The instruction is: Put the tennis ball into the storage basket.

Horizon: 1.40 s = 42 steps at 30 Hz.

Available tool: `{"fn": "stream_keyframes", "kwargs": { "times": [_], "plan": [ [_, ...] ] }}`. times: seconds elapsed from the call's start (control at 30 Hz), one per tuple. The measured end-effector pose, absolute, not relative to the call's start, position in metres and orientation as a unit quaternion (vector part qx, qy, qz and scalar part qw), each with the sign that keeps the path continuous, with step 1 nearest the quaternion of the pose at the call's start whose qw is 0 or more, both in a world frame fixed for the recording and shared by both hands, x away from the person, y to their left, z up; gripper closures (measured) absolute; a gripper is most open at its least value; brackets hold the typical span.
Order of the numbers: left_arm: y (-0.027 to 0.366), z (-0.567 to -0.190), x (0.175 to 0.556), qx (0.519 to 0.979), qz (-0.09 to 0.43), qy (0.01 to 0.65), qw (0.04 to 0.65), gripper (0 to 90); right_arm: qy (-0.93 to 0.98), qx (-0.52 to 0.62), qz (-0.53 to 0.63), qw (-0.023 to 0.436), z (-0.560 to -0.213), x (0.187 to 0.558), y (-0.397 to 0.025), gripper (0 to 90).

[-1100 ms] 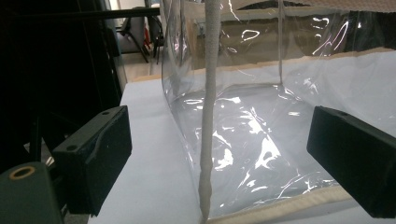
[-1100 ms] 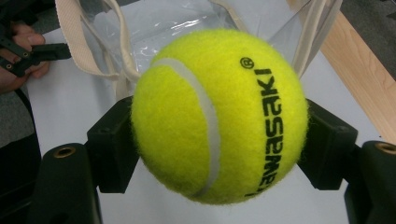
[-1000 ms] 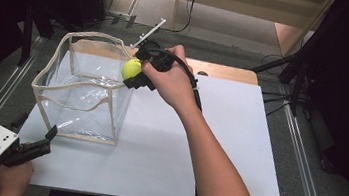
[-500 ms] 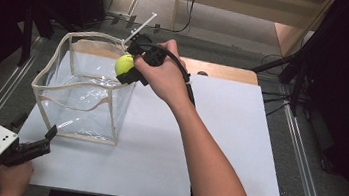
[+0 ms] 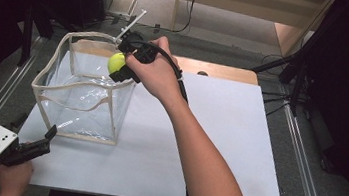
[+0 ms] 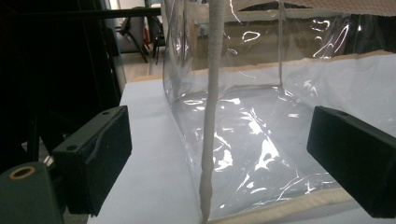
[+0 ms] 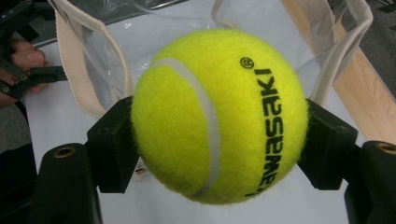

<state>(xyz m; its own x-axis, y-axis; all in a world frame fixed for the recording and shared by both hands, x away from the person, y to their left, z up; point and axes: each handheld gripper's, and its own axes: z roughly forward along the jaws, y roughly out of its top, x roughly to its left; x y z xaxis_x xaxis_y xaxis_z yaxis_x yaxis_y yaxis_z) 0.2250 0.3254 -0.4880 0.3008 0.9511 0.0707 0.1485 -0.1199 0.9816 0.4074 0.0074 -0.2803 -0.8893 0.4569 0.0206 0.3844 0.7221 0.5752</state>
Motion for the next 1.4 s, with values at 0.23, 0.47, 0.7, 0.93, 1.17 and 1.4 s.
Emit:
{"fn": "stream_keyframes", "kwargs": {
  "times": [0.23,0.47,0.7,0.93,1.17,1.4],
  "plan": [
    [0.325,-0.488,0.225,0.631,0.400,0.437,0.500,6.9,0.926,0.226,0.295,0.059,-0.282,0.410,0.014,23.8],
    [0.326,-0.488,0.225,0.632,0.400,0.437,0.500,6.9,0.928,0.223,0.293,0.057,-0.284,0.413,0.021,23.9],
    [0.326,-0.488,0.225,0.630,0.399,0.439,0.502,6.9,0.928,0.227,0.290,0.052,-0.290,0.416,0.028,23.8],
    [0.326,-0.488,0.225,0.630,0.397,0.440,0.502,6.9,0.931,0.230,0.279,0.050,-0.298,0.421,0.034,23.8],
    [0.326,-0.488,0.225,0.630,0.397,0.439,0.502,6.9,0.934,0.229,0.271,0.048,-0.307,0.424,0.038,23.8],
    [0.326,-0.488,0.226,0.628,0.396,0.440,0.506,6.9,0.936,0.232,0.262,0.045,-0.315,0.427,0.041,23.8]
  ]
}}
